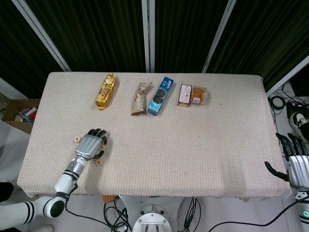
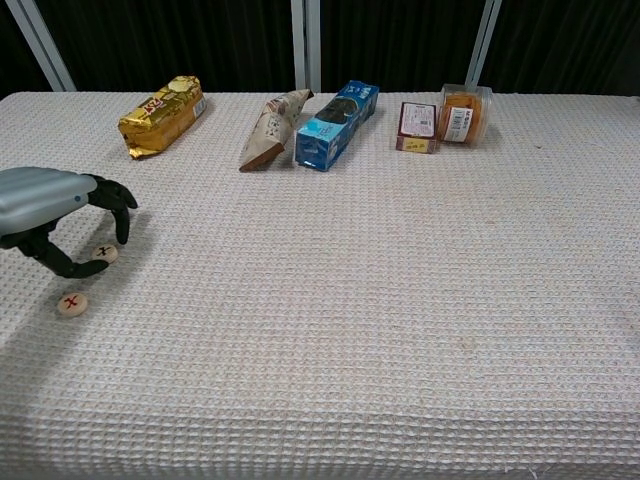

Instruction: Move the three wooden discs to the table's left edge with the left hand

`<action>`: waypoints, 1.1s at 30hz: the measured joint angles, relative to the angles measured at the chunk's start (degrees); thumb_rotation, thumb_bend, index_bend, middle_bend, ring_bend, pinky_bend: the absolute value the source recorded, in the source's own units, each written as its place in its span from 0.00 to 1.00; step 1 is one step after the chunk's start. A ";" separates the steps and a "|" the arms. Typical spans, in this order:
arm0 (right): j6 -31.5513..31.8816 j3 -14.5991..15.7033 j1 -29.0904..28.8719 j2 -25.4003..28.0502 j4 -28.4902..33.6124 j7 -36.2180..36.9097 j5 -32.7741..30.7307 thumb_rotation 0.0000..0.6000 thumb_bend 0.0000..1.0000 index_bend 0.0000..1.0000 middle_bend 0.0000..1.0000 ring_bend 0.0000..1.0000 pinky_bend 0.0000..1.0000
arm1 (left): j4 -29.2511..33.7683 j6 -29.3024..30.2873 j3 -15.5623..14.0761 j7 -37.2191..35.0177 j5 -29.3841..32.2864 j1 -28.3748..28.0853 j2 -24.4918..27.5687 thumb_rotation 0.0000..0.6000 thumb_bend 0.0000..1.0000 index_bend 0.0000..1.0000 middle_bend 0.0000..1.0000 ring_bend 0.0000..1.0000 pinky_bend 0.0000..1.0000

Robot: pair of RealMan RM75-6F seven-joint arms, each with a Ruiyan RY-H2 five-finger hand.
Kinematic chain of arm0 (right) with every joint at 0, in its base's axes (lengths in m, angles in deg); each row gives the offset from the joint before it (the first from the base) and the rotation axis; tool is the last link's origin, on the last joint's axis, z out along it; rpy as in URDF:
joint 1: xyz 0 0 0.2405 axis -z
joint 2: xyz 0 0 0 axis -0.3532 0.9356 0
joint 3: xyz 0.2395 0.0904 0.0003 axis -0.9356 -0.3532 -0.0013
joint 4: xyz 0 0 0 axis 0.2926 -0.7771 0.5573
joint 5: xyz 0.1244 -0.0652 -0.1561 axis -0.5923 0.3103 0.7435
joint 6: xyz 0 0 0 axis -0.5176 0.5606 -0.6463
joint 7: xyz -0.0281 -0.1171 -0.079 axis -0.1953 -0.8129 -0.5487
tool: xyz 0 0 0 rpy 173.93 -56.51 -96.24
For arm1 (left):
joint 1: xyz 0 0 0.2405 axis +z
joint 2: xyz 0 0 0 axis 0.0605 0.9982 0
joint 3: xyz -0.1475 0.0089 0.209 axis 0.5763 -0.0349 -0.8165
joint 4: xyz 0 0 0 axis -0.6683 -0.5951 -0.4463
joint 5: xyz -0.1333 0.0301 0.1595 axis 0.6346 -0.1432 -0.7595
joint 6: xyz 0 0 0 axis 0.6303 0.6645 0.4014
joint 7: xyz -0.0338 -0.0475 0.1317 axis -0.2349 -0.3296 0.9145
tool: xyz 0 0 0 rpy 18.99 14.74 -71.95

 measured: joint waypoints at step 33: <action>-0.06 -0.19 -0.17 -0.08 0.07 -0.14 0.35 1.00 0.15 0.11 0.19 0.04 0.12 | -0.85 4.02 2.86 -8.42 5.48 4.16 7.75 1.00 0.35 0.50 0.16 0.11 0.15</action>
